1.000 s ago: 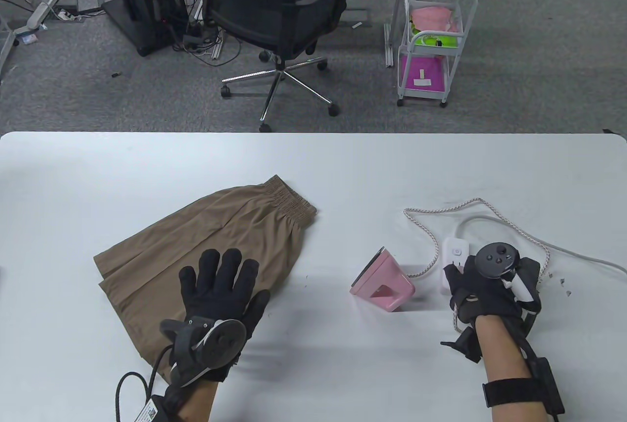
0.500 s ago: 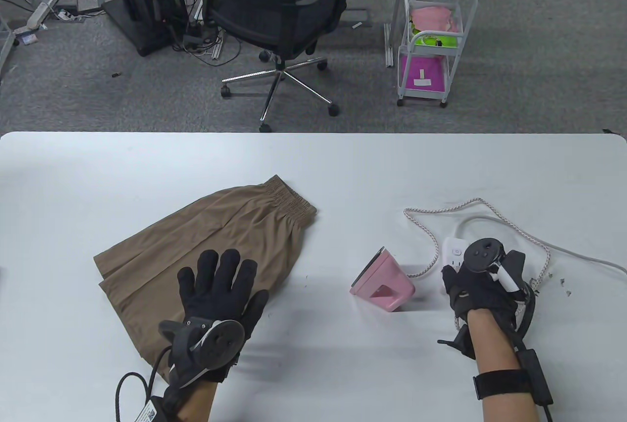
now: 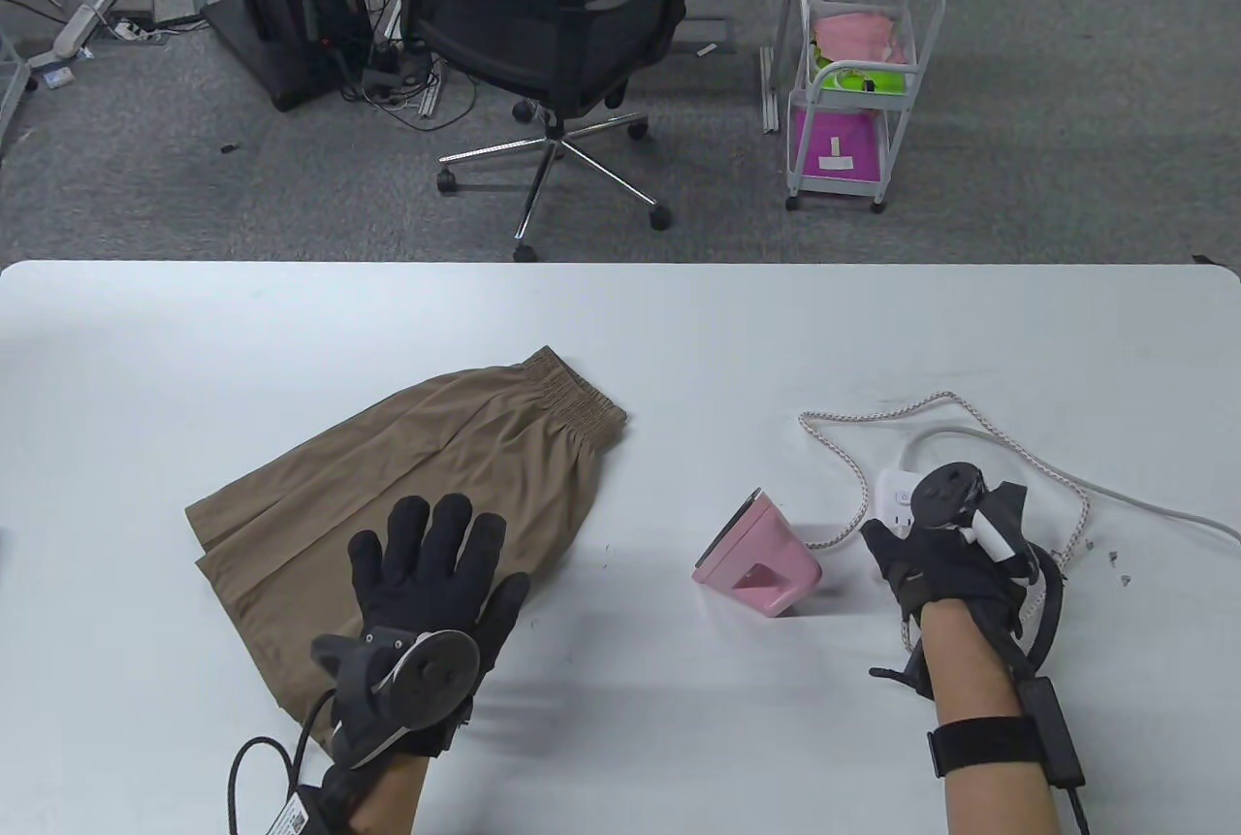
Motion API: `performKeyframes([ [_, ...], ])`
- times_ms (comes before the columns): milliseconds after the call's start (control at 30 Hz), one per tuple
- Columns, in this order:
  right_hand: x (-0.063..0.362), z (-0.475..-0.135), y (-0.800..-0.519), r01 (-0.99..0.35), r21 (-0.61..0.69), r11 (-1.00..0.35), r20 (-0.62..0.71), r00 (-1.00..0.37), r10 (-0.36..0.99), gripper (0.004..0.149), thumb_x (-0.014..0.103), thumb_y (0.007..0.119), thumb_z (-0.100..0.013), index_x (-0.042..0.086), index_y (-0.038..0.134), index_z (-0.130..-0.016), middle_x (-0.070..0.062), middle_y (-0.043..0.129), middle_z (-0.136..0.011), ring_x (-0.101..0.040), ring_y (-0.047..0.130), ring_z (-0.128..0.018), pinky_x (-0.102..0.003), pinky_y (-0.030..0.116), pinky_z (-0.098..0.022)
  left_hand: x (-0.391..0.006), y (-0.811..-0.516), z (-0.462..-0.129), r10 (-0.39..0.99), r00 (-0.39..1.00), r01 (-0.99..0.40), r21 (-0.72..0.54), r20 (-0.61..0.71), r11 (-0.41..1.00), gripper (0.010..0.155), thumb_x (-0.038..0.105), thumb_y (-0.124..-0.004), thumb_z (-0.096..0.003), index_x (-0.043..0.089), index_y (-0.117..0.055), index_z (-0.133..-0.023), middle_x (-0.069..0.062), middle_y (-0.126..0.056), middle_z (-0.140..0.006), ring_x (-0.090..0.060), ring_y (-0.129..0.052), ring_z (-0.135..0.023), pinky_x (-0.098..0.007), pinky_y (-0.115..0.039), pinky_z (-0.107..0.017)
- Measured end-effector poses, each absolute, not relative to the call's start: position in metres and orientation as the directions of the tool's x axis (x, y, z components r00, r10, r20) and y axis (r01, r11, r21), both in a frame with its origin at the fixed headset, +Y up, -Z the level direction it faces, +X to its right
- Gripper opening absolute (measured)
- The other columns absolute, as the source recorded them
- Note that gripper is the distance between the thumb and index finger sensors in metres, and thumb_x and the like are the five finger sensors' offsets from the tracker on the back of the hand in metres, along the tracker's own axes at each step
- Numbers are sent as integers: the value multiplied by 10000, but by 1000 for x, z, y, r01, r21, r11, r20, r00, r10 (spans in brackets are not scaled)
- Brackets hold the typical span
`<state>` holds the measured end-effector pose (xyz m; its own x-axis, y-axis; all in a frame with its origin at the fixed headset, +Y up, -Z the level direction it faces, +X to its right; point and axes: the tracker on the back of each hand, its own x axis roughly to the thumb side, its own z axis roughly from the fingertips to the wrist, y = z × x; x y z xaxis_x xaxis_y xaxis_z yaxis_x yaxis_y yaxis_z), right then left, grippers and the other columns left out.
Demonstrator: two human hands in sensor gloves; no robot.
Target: Iron shorts with electric iron on table
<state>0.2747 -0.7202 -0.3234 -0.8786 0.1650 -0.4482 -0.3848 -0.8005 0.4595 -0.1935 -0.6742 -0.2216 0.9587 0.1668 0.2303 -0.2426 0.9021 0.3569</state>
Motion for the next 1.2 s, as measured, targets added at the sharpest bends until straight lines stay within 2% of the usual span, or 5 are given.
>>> performKeyframes([
  [267, 277, -321, -685, -287, 319, -903, -421, -897, 136, 737, 694, 523, -619, 267, 391, -1205, -103, 712, -1034, -296, 899, -799, -581, 687, -654, -194, -674, -221, 164, 959, -242, 365, 232, 899, 613, 599, -690, -529, 304, -680, -1066, -60, -608, -1192, -470, -531, -1112, -744, -364, -738],
  [433, 270, -328, -686, -187, 259, -948, -272, -955, 114, 652, 614, 607, -618, 315, 468, -1181, -90, 566, -1157, -402, 680, -1034, -653, 582, -700, -193, -673, -221, 164, 958, -243, 368, 235, 898, 613, 599, -690, -529, 305, -680, -1066, -61, -609, -1191, -470, -531, -1111, -743, -364, -739],
  [533, 264, -333, -694, -164, 259, -952, -218, -970, 108, 646, 613, 613, -612, 335, 469, -1177, -50, 530, -1187, -418, 571, -1092, -677, 532, -717, -193, -673, -221, 163, 958, -243, 367, 235, 898, 613, 599, -690, -528, 304, -681, -1066, -60, -609, -1191, -469, -531, -1112, -743, -364, -739],
  [700, 255, -340, -710, -141, 301, -943, -161, -982, 95, 626, 598, 618, -611, 325, 492, -1160, -27, 568, -1170, -346, 475, -1117, -676, 478, -736, -193, -673, -221, 161, 959, -240, 365, 234, 900, 611, 598, -690, -530, 305, -680, -1066, -61, -609, -1191, -469, -531, -1112, -744, -364, -738],
  [1200, 245, -362, -711, -36, 368, -929, -146, -989, -20, 621, 610, 620, -599, 255, 592, -1107, -66, 694, -1037, -316, 643, -1044, -644, 540, -726, -187, -678, -227, 133, 963, -207, 331, 234, 921, 612, 601, -689, -528, 307, -682, -1065, -59, -610, -1191, -467, -531, -1113, -743, -362, -739],
])
